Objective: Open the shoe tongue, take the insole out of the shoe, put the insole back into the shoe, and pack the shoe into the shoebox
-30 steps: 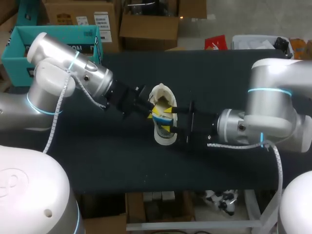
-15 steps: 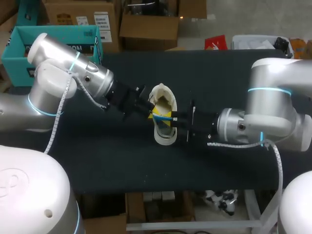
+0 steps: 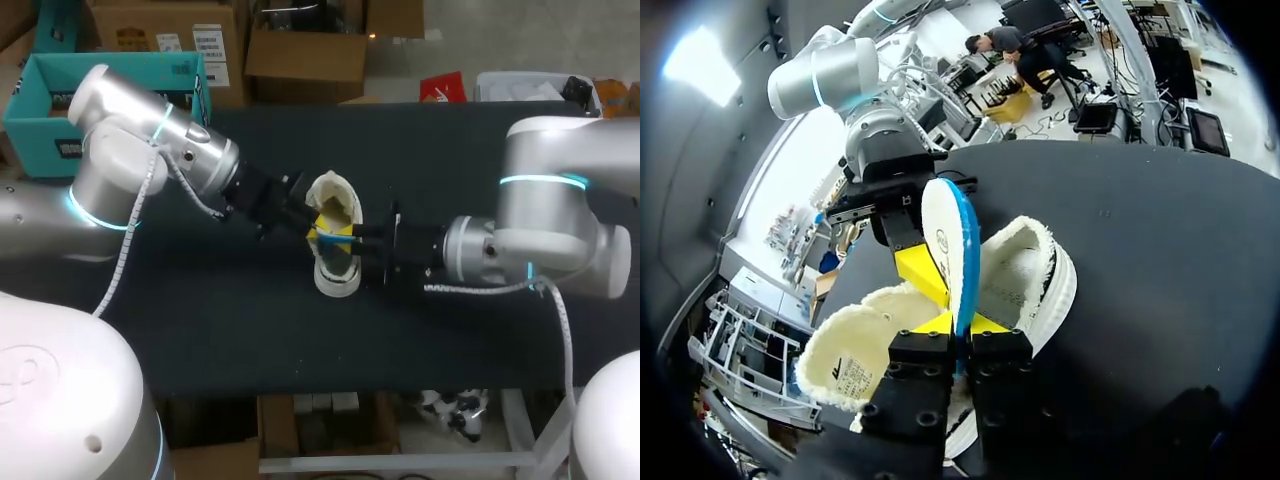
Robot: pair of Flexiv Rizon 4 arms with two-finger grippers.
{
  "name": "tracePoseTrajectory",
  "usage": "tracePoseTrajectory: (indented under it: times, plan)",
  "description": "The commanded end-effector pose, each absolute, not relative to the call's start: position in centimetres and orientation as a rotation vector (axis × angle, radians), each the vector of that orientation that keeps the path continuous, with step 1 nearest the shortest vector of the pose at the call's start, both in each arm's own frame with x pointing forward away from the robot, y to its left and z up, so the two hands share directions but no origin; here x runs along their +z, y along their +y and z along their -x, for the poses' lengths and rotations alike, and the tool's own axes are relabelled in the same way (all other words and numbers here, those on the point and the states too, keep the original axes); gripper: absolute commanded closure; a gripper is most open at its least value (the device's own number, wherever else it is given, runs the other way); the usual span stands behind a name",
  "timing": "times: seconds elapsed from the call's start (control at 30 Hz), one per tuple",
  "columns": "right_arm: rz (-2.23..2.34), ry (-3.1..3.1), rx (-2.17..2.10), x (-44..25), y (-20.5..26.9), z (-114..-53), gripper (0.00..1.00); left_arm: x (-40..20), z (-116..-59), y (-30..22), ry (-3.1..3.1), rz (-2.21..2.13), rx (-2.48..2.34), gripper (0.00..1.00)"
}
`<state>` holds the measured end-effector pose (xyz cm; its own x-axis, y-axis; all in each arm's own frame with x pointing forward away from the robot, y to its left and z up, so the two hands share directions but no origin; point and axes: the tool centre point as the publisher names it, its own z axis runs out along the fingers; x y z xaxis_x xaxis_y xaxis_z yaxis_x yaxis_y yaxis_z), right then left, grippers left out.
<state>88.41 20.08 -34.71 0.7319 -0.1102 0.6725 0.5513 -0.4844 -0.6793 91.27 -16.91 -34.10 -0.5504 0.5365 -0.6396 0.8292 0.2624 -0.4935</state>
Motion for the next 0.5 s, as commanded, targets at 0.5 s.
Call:
tracePoseTrajectory:
  times: [0.5]
  plan:
    - [1.942, -0.316, -0.834, -35.3, 19.6, -88.8, 1.0, -32.9, -89.0, -17.0, 2.119, -1.291, -1.227, 0.71]
